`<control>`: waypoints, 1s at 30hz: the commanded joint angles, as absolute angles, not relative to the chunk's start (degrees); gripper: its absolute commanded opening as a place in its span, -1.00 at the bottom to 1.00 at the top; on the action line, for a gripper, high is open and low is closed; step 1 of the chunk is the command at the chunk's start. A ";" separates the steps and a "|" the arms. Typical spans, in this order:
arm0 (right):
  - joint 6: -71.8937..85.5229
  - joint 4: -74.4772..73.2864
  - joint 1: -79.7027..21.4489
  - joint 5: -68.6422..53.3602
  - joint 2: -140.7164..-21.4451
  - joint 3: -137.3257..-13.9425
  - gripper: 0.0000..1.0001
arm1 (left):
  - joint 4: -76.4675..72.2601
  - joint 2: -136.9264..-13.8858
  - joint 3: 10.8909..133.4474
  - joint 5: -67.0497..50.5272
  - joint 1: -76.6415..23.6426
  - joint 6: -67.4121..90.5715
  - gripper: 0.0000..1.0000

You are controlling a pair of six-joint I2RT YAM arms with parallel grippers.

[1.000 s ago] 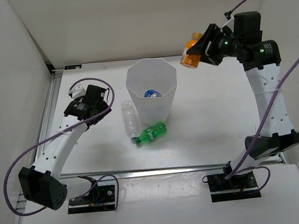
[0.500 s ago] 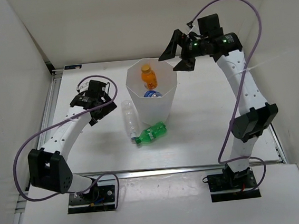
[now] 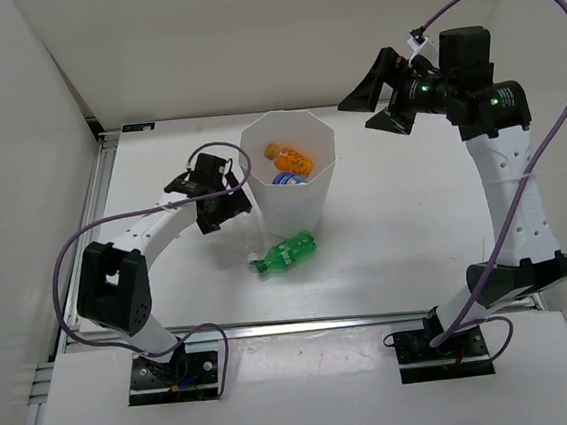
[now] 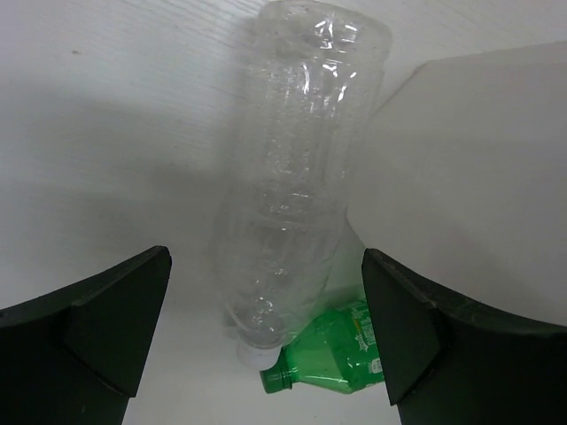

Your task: Put the plastic bottles in the bin

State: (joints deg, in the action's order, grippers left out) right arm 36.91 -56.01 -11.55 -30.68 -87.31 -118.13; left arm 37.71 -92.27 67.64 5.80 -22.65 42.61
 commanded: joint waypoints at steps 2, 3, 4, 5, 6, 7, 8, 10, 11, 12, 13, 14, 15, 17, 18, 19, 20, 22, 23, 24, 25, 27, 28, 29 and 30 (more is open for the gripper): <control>34.54 -55.55 -9.85 -33.21 -86.58 -117.33 1.00 | 28.75 -91.23 64.26 0.18 -22.68 40.61 1.00; 33.84 -56.07 -8.97 -33.22 -86.57 -117.33 1.00 | 27.35 -91.23 62.33 -0.35 -22.68 40.08 1.00; 33.05 -56.86 -8.44 -33.92 -85.96 -117.33 1.00 | 24.38 -90.71 61.27 -1.57 -22.68 40.08 1.00; 33.05 -56.87 -7.92 -33.93 -85.96 -117.33 1.00 | 22.95 -90.70 60.39 -2.28 -22.68 40.08 1.00; 32.35 -57.47 -6.61 -34.88 -85.43 -116.64 1.00 | 21.72 -90.70 58.81 -3.07 -22.68 39.47 1.00; 32.34 -58.18 -5.98 -35.94 -85.43 -116.63 1.00 | 20.66 -91.31 58.28 -3.95 -22.68 39.46 1.00; 31.56 -58.18 -5.28 -36.47 -84.82 -116.63 1.00 | 19.26 -91.93 58.27 -5.61 -22.68 39.46 1.00; 30.94 -59.76 -3.08 -37.70 -84.81 -116.11 1.00 | 18.72 -94.12 56.96 -7.56 -23.20 38.94 1.00; 30.33 -59.77 -1.68 -38.92 -84.29 -116.10 1.00 | 17.94 -94.83 56.95 -8.25 -23.20 38.94 1.00; 29.71 -60.37 -1.06 -38.94 -84.29 -116.10 1.00 | 17.93 -95.44 56.26 -8.26 -23.20 38.94 1.00; 29.71 -60.99 -1.05 -38.94 -84.29 -116.10 1.00 | 17.93 -95.97 56.25 -8.26 -23.20 38.94 1.00; 29.71 -61.00 -0.45 -38.94 -83.77 -116.10 1.00 | 17.93 -96.67 55.64 -8.26 -23.20 38.94 1.00; 29.71 -61.00 -0.44 -39.46 -83.76 -116.10 1.00 | 17.93 -96.68 54.85 -8.26 -23.20 38.94 1.00; 29.71 -61.00 -0.44 -39.46 -83.76 -116.10 1.00 | 17.93 -96.68 54.23 -7.57 -23.20 40.42 0.94; 29.71 -61.00 -0.44 -39.98 -83.76 -115.41 1.00 | 17.93 -96.68 54.23 -7.04 -23.20 40.43 0.86; 29.71 -61.00 -0.44 -39.99 -83.76 -115.40 1.00 | 17.93 -96.68 54.23 -7.03 -23.20 41.13 0.78; 29.71 -61.00 -0.44 -39.99 -83.24 -115.40 1.00 | 17.93 -96.68 54.23 -7.03 -23.20 41.13 0.71; 29.71 -61.00 -0.44 -39.99 -83.23 -114.87 1.00 | 17.93 -96.68 54.23 -7.03 -23.20 41.13 0.53; 29.71 -61.00 -0.44 -39.99 -83.23 -114.87 1.00 | 17.93 -96.68 55.01 -7.03 -23.20 41.13 0.47; 29.71 -61.00 -0.44 -39.99 -83.23 -114.87 1.00 | 17.93 -96.68 55.54 -7.03 -23.20 41.13 0.42; 29.71 -61.00 -0.44 -39.99 -83.23 -114.35 1.00 | 17.93 -96.68 56.76 -7.03 -23.20 41.13 0.39; 29.71 -60.47 -0.44 -39.99 -83.23 -113.74 1.00 | 17.93 -95.98 58.18 -8.26 -23.20 40.43 0.26; 29.71 -60.47 -0.44 -39.99 -83.23 -113.73 1.00 | 17.93 -95.98 59.40 -8.26 -23.20 40.43 0.26; 30.23 -60.47 -0.44 -40.51 -83.23 -113.21 1.00 | 17.93 -94.50 59.94 -7.74 -23.73 40.43 0.23; 30.23 -59.95 -0.44 -40.52 -83.23 -113.20 1.00 | 17.93 -93.70 60.46 -7.13 -23.73 40.43 0.20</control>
